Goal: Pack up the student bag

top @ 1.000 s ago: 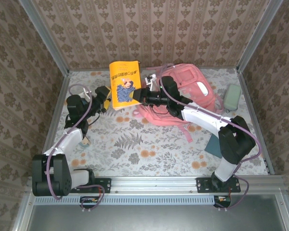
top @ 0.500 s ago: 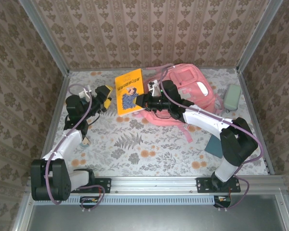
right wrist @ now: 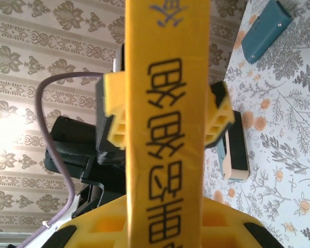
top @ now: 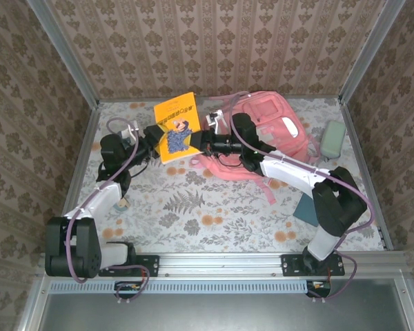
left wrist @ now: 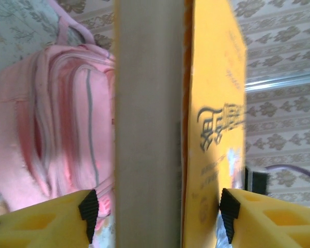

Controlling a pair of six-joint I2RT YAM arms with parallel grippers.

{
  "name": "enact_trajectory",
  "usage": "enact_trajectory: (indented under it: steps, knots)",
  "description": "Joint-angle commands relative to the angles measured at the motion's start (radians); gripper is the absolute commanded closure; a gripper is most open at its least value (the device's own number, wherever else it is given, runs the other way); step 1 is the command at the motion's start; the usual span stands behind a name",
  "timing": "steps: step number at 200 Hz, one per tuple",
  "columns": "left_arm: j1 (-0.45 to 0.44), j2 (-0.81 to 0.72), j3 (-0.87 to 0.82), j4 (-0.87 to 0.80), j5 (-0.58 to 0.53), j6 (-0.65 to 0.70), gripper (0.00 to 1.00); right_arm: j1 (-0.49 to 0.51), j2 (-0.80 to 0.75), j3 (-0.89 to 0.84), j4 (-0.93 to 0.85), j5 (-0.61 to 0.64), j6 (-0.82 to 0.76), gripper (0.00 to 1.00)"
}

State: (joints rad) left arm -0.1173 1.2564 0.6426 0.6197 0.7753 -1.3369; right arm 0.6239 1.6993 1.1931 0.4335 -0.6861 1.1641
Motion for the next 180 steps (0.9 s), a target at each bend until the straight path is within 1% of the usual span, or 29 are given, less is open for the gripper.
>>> enact_trajectory:
  steps: [1,10,19,36,41,48,49,50,54,55,61,68,73,80,103,116,128,138,164,180]
  knots:
    - [-0.004,0.0,0.02,0.11,0.026,-0.037,0.46,0.007,0.009,0.013,0.123,-0.048,0.005,1.0]
    - [-0.004,-0.002,0.019,0.116,0.024,-0.043,0.53,0.007,0.013,0.014,0.12,-0.052,0.005,1.0]
    - [-0.005,-0.003,0.018,0.125,0.024,-0.051,0.65,0.007,0.016,0.017,0.108,-0.055,-0.003,1.0]
    - [-0.005,-0.001,0.017,0.145,0.021,-0.068,0.83,0.005,0.014,0.019,0.064,-0.048,-0.032,0.99]
    - [-0.005,-0.002,0.019,0.145,0.022,-0.068,0.89,0.006,0.014,0.02,0.046,-0.044,-0.044,0.95]
    - [-0.005,-0.003,0.02,0.142,0.022,-0.067,0.95,0.004,0.012,0.021,0.016,-0.037,-0.063,0.84]
    - [-0.005,-0.003,0.02,0.141,0.022,-0.067,0.96,0.004,0.012,0.021,0.016,-0.037,-0.063,0.84]
    - [-0.004,-0.003,0.022,0.139,0.022,-0.065,0.97,0.004,0.011,0.022,0.003,-0.035,-0.068,0.8]
    - [-0.004,-0.005,0.024,0.133,0.022,-0.063,0.99,0.002,0.01,0.023,-0.013,-0.031,-0.079,0.74]
    - [-0.004,-0.006,0.024,0.131,0.023,-0.061,1.0,0.001,0.009,0.024,-0.027,-0.027,-0.086,0.7]
    - [-0.002,-0.009,0.025,0.112,0.024,-0.051,1.0,-0.003,0.007,0.027,-0.062,-0.019,-0.109,0.62]
    - [-0.001,-0.013,0.029,0.086,0.024,-0.033,1.0,-0.008,0.0,0.034,-0.129,0.003,-0.146,0.54]
    - [0.001,-0.018,0.03,0.065,0.025,-0.02,1.0,-0.014,-0.005,0.044,-0.189,0.025,-0.186,0.51]
    - [0.005,-0.028,0.033,0.036,0.023,0.002,1.0,-0.02,-0.018,0.059,-0.289,0.059,-0.246,0.48]
    - [0.024,-0.069,0.052,-0.124,0.021,0.102,1.0,-0.041,-0.051,0.124,-0.595,0.244,-0.462,0.47]
    - [0.033,-0.093,0.07,-0.225,0.017,0.177,1.0,-0.058,-0.06,0.148,-0.689,0.327,-0.547,0.47]
    - [0.037,-0.111,0.093,-0.321,0.011,0.243,1.0,-0.068,-0.059,0.177,-0.782,0.449,-0.62,0.48]
    - [0.042,-0.123,0.108,-0.39,0.0,0.293,1.0,-0.072,-0.047,0.207,-0.845,0.526,-0.685,0.48]
    - [0.055,-0.139,0.111,-0.447,-0.011,0.338,1.0,-0.075,0.028,0.303,-0.963,0.689,-0.816,0.48]
    - [0.06,-0.143,0.107,-0.458,-0.011,0.344,1.0,-0.075,0.099,0.367,-1.036,0.753,-0.874,0.48]
